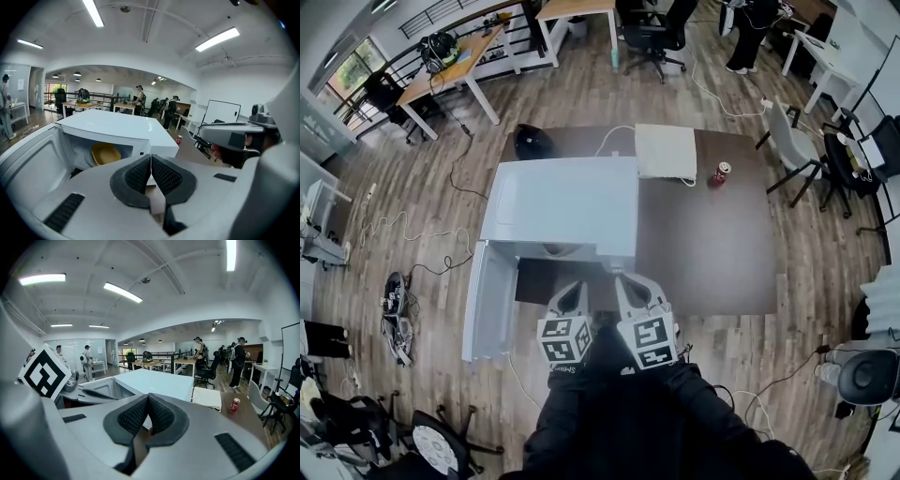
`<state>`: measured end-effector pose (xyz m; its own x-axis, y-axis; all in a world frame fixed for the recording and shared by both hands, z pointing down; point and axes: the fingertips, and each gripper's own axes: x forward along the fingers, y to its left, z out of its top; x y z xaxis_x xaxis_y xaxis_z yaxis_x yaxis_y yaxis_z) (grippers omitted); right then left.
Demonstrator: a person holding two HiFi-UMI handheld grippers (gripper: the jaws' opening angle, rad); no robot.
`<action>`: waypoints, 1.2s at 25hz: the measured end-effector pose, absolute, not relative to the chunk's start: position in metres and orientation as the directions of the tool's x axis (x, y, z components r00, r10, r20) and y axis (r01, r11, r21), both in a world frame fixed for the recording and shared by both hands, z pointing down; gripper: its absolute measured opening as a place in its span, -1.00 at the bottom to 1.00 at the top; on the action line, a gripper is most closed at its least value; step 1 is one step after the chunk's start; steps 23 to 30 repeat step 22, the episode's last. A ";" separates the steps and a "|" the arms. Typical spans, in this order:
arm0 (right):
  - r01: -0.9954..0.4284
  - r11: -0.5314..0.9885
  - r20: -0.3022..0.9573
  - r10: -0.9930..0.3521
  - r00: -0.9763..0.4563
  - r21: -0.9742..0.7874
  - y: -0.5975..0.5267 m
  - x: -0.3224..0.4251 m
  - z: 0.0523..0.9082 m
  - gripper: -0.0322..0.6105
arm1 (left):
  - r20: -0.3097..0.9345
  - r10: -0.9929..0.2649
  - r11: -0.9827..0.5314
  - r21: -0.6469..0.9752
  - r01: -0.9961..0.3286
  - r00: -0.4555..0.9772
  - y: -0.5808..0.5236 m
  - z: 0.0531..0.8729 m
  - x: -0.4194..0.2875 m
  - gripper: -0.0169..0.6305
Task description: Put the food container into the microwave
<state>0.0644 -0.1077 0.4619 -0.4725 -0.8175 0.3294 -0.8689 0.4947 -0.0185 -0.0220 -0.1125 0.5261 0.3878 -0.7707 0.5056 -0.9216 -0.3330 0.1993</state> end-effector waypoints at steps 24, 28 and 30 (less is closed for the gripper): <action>-0.869 0.494 0.329 -0.820 -0.468 -0.004 -0.096 0.063 0.464 -0.83 | 0.540 -0.743 -0.336 0.208 -0.918 0.395 -0.100 0.544 -0.020 -0.84; -0.869 0.494 0.329 -0.820 -0.468 -0.004 -0.096 0.063 0.464 -0.83 | 0.540 -0.743 -0.336 0.208 -0.918 0.395 -0.100 0.544 -0.020 -0.84; -0.869 0.494 0.329 -0.820 -0.468 -0.004 -0.096 0.063 0.464 -0.83 | 0.540 -0.743 -0.336 0.208 -0.918 0.395 -0.100 0.544 -0.020 -0.84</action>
